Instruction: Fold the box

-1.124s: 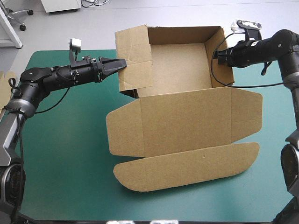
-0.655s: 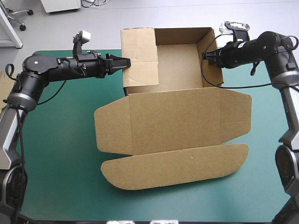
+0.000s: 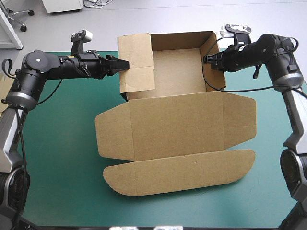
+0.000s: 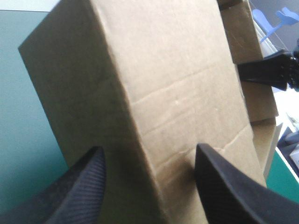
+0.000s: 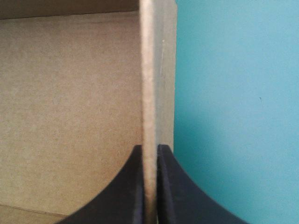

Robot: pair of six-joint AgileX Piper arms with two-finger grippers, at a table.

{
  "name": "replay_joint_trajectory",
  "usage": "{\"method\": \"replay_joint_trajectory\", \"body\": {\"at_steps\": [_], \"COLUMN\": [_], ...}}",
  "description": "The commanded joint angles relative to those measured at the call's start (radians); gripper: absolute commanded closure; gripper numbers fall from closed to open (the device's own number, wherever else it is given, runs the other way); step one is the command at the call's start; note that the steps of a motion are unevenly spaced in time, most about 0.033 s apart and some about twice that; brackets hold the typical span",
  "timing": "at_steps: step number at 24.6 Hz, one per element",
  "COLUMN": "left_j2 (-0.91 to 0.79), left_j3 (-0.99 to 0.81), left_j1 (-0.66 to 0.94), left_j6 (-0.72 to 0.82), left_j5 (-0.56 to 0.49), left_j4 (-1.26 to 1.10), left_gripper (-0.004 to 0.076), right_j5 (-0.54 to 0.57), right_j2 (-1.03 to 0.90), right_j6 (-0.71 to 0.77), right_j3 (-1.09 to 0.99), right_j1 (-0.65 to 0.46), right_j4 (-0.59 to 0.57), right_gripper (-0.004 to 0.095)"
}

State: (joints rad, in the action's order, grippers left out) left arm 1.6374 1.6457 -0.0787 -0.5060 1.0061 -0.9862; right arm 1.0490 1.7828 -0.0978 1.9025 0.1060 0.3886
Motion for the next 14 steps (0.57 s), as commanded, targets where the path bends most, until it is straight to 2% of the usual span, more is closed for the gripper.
{"method": "replay_joint_trajectory", "body": {"at_steps": [1, 6, 14], "left_j2": [0.001, 0.060, 0.108], "left_j3": [0.106, 0.221, 0.278], "left_j1": [-0.011, -0.013, -0.071], "left_j6": [0.086, 0.205, 0.309], "left_j5": [0.000, 0.050, 0.102], "left_j4": [0.038, 0.108, 0.302], "left_gripper": [0.0307, 0.0307, 0.0307], "right_j5": [-0.050, -0.056, -0.096], "right_j2": [-0.054, -0.054, -0.024], "right_j6": [0.028, 0.072, 0.126], "right_j3": [0.028, 0.028, 0.028], "right_j1": [0.001, 0.039, 0.052], "right_j4": [0.049, -0.011, 0.000], "right_gripper": [0.0936, 0.0935, 0.0935]}}
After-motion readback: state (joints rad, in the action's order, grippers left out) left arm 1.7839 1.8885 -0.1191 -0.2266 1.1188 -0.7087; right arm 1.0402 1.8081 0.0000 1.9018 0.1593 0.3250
